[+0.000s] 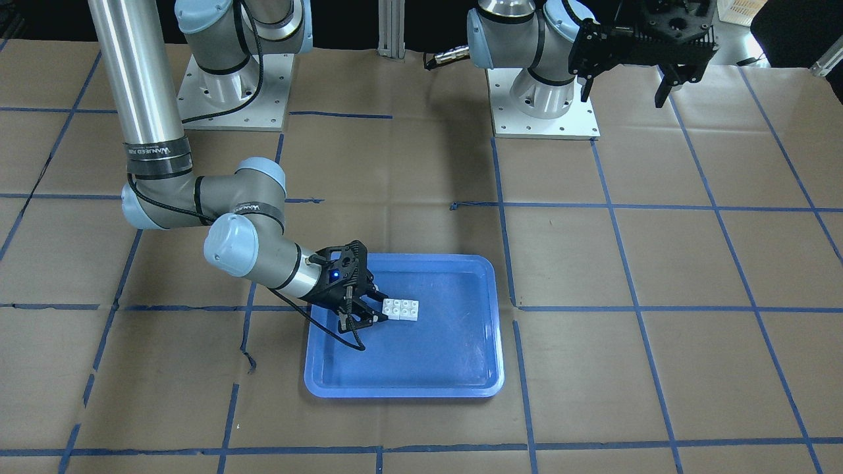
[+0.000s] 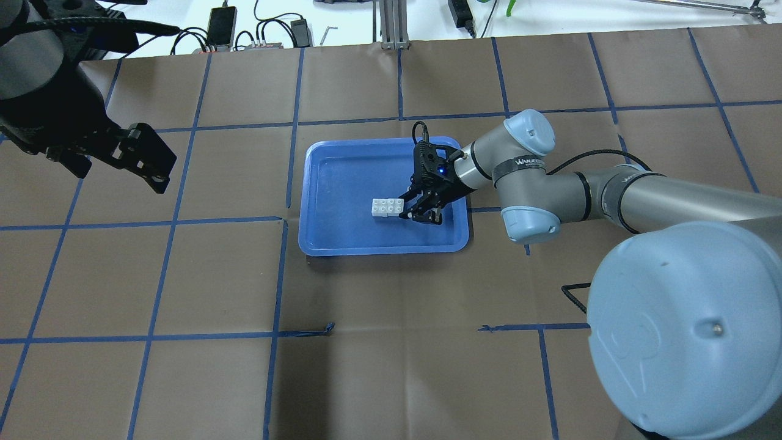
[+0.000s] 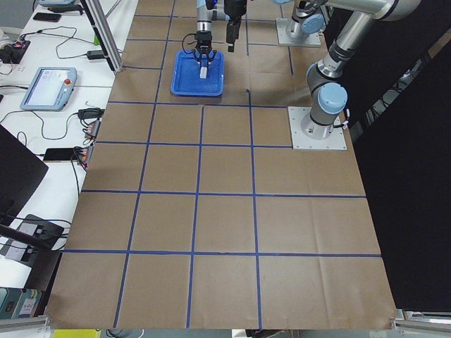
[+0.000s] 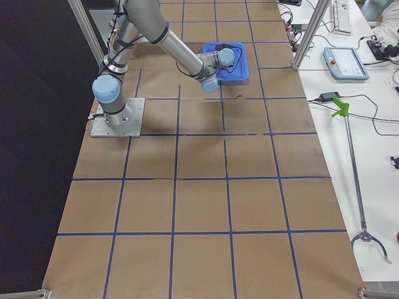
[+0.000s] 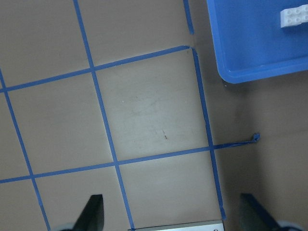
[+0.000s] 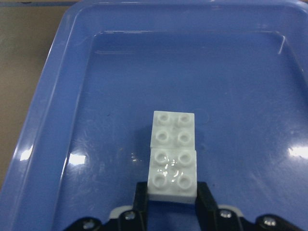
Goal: Assemble white blocks and place on blue tray
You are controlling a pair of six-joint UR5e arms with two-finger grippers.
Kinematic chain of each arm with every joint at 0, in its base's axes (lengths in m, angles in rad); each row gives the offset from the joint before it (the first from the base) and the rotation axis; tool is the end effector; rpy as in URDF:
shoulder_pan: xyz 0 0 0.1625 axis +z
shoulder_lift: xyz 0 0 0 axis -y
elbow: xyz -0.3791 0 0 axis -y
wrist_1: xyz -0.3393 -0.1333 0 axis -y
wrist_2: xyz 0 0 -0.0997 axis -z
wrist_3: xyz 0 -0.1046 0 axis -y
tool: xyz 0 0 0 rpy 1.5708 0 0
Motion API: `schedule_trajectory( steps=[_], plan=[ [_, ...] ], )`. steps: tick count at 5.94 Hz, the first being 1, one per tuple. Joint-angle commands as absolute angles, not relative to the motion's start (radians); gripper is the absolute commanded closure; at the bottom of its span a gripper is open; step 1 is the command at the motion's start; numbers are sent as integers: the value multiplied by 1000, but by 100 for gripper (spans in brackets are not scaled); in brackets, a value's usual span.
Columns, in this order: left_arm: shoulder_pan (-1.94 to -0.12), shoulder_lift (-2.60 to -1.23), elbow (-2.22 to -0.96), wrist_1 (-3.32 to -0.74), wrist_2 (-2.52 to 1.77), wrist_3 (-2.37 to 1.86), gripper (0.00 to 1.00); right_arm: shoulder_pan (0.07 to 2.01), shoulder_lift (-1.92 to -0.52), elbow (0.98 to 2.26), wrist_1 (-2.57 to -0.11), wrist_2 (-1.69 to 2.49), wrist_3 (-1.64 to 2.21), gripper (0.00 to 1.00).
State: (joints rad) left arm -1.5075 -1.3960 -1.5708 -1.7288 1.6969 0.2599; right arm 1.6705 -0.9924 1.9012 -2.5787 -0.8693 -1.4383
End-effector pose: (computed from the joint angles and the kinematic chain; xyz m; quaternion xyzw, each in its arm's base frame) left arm -0.0965 -0.3765 0.4927 0.0974 0.9932 0.0019 0.0635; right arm 0.2519 -0.5003 0.1427 -0.6645 0.6622 -0.2494 0.2403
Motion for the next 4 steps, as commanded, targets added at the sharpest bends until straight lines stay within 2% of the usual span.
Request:
schedule_trajectory(
  steps=[1, 3, 4],
  plan=[
    [-1503, -1387, -1548, -1721, 1683, 255, 1, 1671, -992, 1901, -2580, -868, -1425, 58],
    [-1505, -1390, -1546, -1718, 1654, 250, 1, 1671, -992, 1899, -2580, -867, -1425, 56],
    [-1499, -1406, -1587, -1659, 1599, 220, 1, 1671, -991, 1899, -2579, -861, -1424, 47]
  ],
)
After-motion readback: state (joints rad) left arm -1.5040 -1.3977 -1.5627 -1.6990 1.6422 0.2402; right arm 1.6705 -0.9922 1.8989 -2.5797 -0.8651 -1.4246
